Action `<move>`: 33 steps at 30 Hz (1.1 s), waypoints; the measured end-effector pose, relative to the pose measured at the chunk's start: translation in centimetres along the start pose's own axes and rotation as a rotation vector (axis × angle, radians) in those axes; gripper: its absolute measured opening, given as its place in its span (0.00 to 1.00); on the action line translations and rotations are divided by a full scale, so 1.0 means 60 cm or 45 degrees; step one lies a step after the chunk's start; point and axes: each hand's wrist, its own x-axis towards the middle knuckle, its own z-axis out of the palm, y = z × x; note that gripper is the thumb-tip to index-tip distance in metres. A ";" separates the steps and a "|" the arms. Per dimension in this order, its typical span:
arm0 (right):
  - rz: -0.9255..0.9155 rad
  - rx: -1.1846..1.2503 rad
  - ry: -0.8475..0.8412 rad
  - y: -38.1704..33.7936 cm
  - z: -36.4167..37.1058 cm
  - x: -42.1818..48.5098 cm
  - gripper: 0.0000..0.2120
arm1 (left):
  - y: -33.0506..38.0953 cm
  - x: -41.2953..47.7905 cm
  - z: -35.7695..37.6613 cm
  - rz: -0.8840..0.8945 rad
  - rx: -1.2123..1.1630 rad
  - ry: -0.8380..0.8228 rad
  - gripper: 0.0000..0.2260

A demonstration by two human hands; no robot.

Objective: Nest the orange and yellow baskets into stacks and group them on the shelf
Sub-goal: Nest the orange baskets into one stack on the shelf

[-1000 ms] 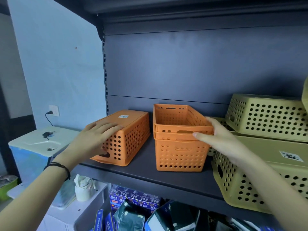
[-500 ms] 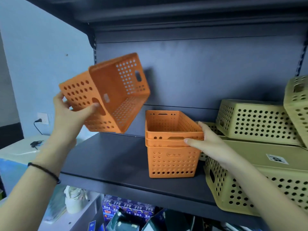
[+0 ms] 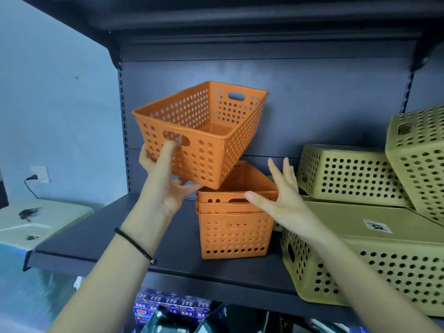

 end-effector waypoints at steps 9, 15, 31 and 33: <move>-0.312 0.408 -0.128 -0.055 0.012 0.041 0.46 | -0.012 -0.007 0.008 0.029 0.379 -0.218 0.27; -0.284 0.441 -0.028 -0.025 -0.003 0.053 0.33 | 0.004 0.006 -0.027 0.088 0.689 -0.291 0.17; -0.140 0.433 -0.044 0.015 -0.041 0.055 0.20 | -0.019 0.007 -0.034 0.420 1.202 -0.404 0.28; -0.134 0.445 -0.024 0.010 -0.039 0.053 0.19 | -0.017 0.005 -0.035 0.466 1.230 -0.454 0.33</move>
